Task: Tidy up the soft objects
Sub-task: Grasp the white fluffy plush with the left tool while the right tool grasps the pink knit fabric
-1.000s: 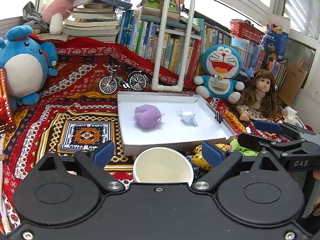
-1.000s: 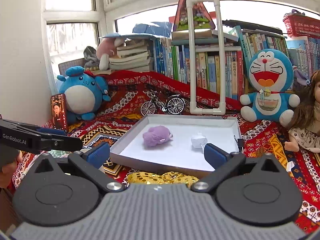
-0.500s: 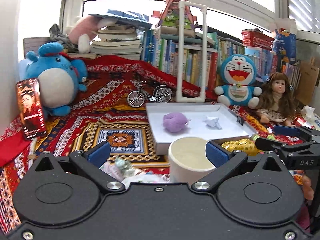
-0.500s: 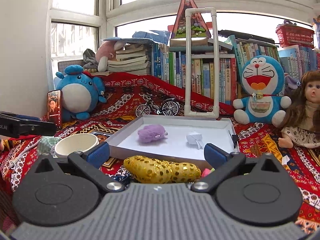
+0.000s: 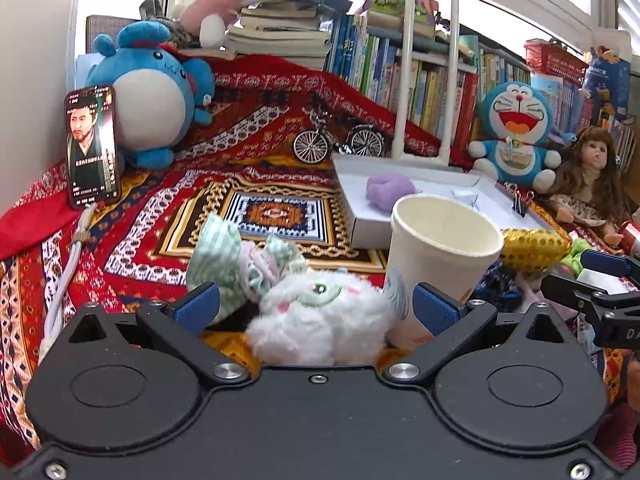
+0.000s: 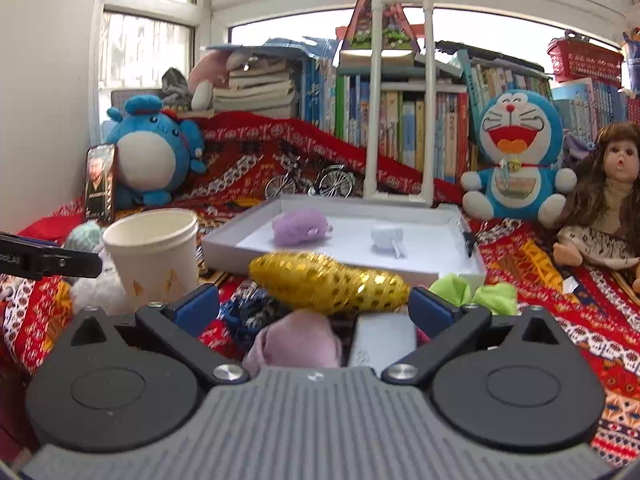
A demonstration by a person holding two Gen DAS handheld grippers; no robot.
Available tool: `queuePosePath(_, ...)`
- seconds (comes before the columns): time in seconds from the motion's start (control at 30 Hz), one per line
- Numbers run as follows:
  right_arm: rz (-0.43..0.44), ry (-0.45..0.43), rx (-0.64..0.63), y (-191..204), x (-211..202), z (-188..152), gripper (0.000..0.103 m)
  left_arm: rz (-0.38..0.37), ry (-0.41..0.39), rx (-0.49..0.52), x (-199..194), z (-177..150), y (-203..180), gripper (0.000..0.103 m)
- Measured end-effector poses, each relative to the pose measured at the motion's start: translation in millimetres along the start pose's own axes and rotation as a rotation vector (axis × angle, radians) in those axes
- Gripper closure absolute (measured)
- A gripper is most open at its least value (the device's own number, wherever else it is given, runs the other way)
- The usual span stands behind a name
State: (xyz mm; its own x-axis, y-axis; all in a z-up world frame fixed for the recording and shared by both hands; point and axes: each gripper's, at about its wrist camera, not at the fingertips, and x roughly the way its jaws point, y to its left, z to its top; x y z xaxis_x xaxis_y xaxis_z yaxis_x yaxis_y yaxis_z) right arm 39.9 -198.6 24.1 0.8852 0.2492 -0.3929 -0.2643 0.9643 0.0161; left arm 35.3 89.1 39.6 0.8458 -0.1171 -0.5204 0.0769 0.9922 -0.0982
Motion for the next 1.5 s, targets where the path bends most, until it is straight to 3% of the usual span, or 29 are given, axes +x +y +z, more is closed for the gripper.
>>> queuePosePath(0.2, 0.038, 0.046, -0.001, 10.7, 1.1, -6.1, 0.0, 0.012, 0.018, 0.026, 7.4, -11.2, -3.4, 0.0)
queuePosePath(0.4, 0.028, 0.022, 0.012, 14.3, -1.9, -8.7, 0.002, 0.026, 0.034, 0.028, 14.4, -17.9, -5.7, 0.0)
queuePosePath(0.6, 0.031, -0.013, 0.011, 20.4, -6.4, -11.3, 0.015, 0.036, 0.037, 0.034, 20.7, -21.2, -9.4, 0.0)
queuePosePath(0.73, -0.007, 0.003, -0.038, 28.0, -2.5, -14.3, 0.029, 0.038, 0.043, 0.026, 25.5, -21.5, -10.5, 0.001)
queuePosePath(1.03, -0.044, 0.031, -0.085, 33.5, 3.6, -19.9, 0.041, 0.043, 0.05, 0.007, 33.6, -23.0, -11.3, 0.005)
queuePosePath(1.4, -0.016, 0.061, -0.059, 34.6, 7.1, -27.3, 0.042, 0.057, 0.081, 0.031, 41.9, -26.5, -14.8, 0.025)
queuePosePath(1.47, -0.031, 0.059, -0.053, 34.6, 7.5, -27.7, 0.047, 0.065, 0.085, 0.033, 41.5, -26.1, -15.9, 0.03)
queuePosePath(1.5, -0.059, 0.061, -0.046, 34.7, 7.5, -27.5, 0.058, 0.071, 0.088, 0.038, 41.0, -25.8, -16.4, 0.031)
